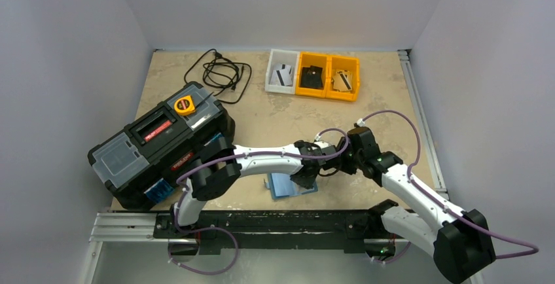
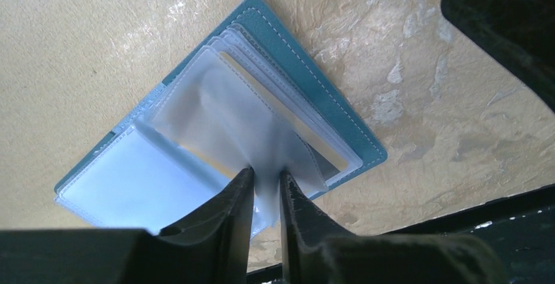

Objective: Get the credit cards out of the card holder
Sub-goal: Remove the credit card from the card holder.

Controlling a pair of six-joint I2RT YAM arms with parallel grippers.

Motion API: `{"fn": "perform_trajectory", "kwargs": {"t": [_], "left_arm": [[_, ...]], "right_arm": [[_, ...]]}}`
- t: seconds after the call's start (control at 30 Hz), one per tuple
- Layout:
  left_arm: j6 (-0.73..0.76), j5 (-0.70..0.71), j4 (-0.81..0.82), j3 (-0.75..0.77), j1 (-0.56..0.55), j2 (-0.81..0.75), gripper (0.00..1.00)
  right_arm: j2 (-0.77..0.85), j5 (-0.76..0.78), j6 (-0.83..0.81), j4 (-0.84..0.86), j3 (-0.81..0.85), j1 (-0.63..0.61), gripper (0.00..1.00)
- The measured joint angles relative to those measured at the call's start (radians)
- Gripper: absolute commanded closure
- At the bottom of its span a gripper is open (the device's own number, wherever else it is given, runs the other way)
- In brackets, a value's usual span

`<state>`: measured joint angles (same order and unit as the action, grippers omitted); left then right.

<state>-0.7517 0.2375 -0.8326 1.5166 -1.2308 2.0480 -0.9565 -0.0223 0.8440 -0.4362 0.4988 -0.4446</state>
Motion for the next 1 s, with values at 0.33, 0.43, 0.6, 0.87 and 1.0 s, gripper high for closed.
{"fn": "perform_trajectory", "kwargs": {"t": [0.33,0.43,0.6,0.87,1.0], "left_arm": [[-0.001,0.000,0.043,-0.056,0.007,-0.035,1.00],[-0.011,-0.007,0.087,-0.109,0.013,-0.073,1.00],[-0.023,-0.018,0.148,-0.197,0.020,-0.135,1.00],[-0.051,-0.025,0.246,-0.301,0.027,-0.210,1.00],[-0.060,-0.028,0.283,-0.340,0.033,-0.239,1.00]], "right_arm": [[-0.032,-0.054,-0.032,0.041,-0.017,0.000,0.71],[-0.046,-0.090,-0.043,0.058,-0.022,-0.007,0.72],[-0.072,-0.126,-0.052,0.094,-0.022,-0.060,0.74],[-0.163,-0.128,-0.036,0.151,-0.022,-0.185,0.76],[-0.197,-0.128,-0.031,0.183,-0.022,-0.192,0.77]]}}
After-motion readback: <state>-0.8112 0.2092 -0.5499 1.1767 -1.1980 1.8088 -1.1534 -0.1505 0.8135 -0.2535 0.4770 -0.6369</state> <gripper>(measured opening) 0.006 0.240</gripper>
